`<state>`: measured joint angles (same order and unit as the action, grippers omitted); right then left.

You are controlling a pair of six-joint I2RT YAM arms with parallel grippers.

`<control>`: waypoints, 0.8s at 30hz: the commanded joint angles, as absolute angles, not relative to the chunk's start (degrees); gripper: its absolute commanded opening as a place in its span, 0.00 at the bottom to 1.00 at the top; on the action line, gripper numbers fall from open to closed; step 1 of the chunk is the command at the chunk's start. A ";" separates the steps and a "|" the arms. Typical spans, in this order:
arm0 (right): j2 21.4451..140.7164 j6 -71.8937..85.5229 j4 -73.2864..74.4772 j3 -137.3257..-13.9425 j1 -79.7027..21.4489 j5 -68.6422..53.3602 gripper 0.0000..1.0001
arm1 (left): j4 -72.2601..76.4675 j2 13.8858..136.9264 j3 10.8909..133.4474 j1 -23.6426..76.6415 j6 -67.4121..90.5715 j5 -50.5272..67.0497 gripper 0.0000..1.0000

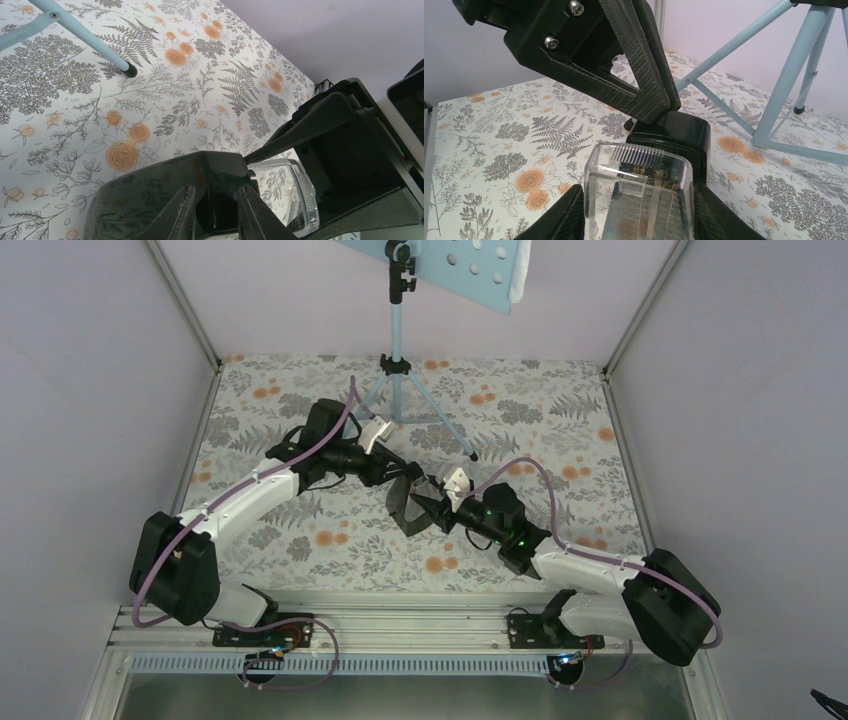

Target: Pack up the instrument practice props

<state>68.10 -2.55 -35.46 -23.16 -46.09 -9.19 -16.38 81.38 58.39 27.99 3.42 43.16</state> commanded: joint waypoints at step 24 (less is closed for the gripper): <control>72.21 -5.04 -44.10 -21.30 -44.52 -11.75 0.30 | -18.36 83.00 58.73 27.93 2.29 42.27 0.22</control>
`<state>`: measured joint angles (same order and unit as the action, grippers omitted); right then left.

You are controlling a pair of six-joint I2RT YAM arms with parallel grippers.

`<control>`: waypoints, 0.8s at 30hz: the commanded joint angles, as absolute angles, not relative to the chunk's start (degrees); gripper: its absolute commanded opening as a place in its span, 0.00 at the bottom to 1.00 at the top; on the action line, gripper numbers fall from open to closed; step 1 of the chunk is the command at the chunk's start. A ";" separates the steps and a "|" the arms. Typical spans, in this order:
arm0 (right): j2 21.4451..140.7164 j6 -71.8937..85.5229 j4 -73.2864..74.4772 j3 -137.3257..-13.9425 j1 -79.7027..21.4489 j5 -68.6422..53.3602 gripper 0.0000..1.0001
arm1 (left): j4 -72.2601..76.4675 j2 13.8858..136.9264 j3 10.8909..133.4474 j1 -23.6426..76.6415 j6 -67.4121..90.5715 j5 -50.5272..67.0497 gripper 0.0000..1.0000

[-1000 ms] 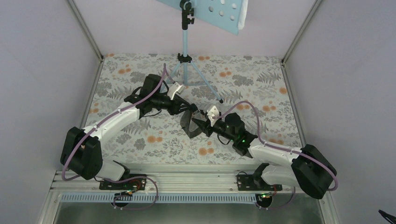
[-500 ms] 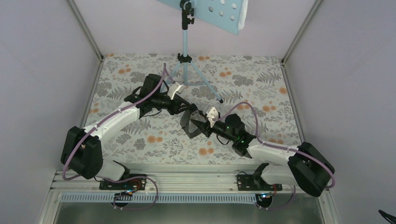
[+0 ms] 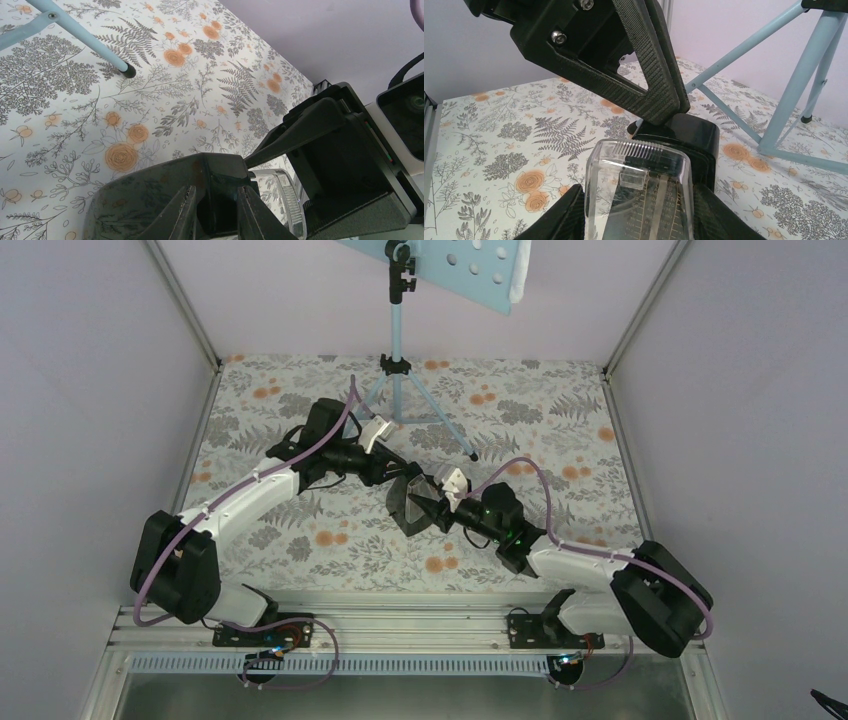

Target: Pack up the instrument practice props

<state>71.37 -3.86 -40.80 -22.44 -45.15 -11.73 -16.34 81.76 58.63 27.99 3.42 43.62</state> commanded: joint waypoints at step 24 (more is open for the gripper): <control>73.10 -1.70 -53.19 -15.98 -44.65 -8.37 0.29 | -18.29 83.36 58.88 27.95 2.35 42.45 0.22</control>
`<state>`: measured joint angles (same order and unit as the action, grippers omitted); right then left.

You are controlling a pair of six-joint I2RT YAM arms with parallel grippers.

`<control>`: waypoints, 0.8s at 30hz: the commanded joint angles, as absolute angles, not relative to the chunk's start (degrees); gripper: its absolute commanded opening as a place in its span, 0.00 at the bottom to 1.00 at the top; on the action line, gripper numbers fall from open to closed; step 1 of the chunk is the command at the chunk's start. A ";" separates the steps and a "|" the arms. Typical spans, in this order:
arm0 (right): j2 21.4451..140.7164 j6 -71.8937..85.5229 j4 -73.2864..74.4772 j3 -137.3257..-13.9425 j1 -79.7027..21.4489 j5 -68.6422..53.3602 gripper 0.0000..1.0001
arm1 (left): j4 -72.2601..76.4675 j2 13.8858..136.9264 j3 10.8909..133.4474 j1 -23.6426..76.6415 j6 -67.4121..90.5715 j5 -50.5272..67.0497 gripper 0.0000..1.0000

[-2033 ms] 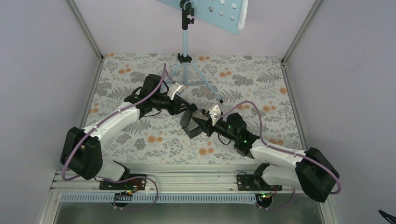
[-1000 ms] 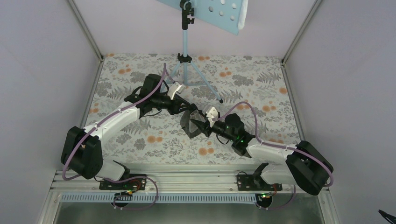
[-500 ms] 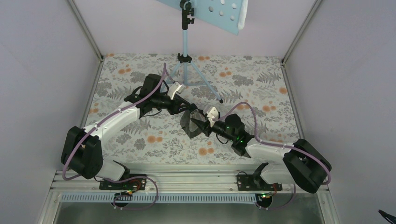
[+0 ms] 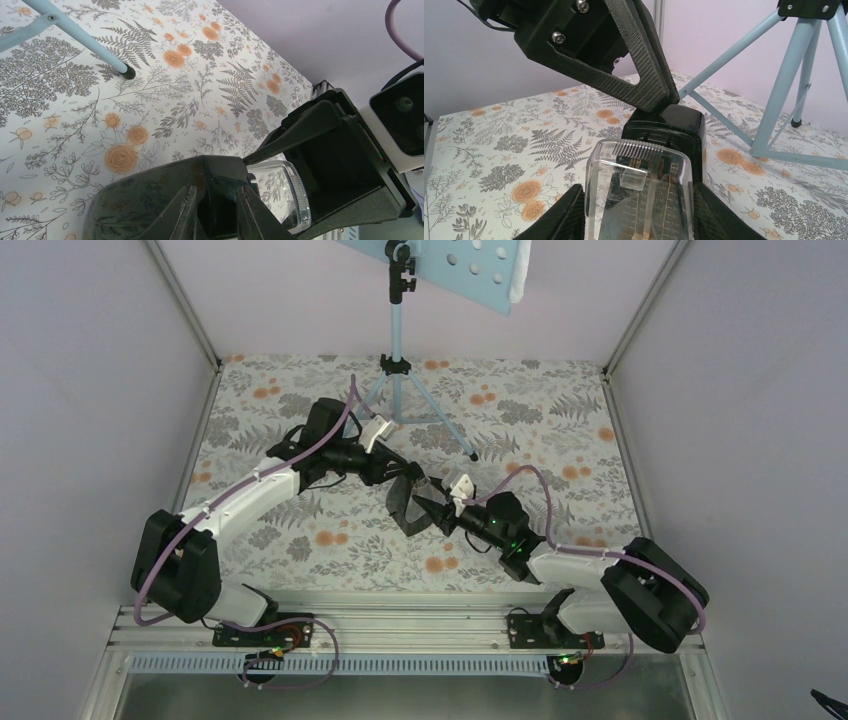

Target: Pack up the instrument practice props

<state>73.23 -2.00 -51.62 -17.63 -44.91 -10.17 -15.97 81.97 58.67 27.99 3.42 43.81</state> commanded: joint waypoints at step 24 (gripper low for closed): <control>79.80 -2.61 -52.95 -18.21 -45.17 -9.56 0.30 | -18.40 83.00 58.79 27.95 2.37 42.22 0.22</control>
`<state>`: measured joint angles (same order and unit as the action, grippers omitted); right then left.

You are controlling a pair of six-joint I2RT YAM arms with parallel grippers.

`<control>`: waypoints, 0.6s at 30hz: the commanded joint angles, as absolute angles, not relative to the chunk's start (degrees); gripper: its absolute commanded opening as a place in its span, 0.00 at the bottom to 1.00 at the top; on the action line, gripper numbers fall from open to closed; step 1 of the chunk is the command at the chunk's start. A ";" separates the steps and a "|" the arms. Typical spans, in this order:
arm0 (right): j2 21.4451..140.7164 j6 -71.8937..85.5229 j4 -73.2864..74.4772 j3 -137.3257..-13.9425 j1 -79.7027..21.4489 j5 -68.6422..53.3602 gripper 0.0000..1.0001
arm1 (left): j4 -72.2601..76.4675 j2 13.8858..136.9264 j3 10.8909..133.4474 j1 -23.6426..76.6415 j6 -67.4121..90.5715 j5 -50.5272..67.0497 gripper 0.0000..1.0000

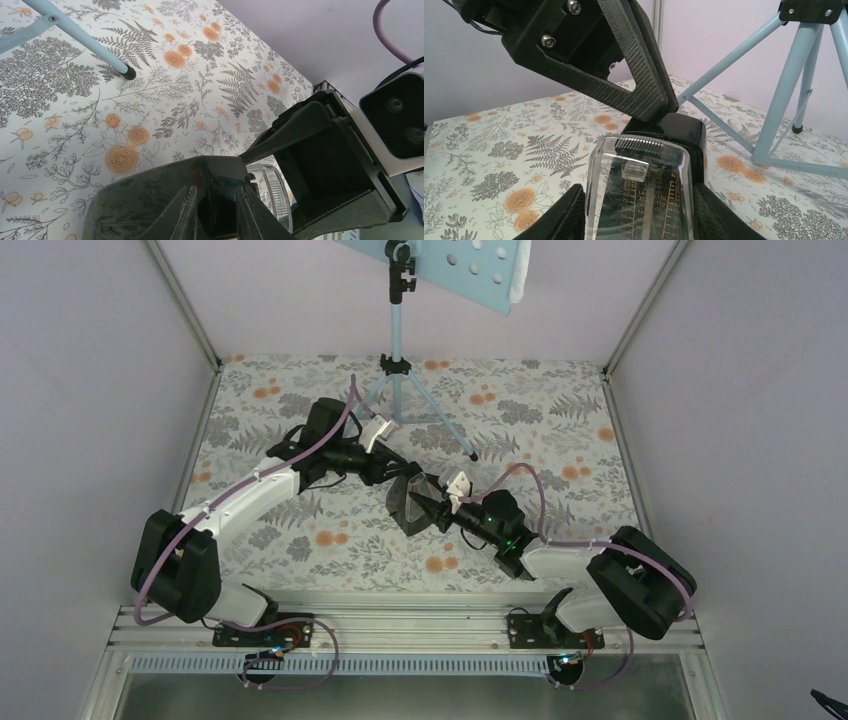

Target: Pack up the instrument practice props

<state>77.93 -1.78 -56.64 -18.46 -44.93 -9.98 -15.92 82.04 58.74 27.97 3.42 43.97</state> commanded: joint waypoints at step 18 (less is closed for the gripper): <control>81.21 -2.63 -51.48 -19.44 -45.17 -8.09 0.31 | -15.46 77.86 57.75 28.59 1.97 39.52 0.78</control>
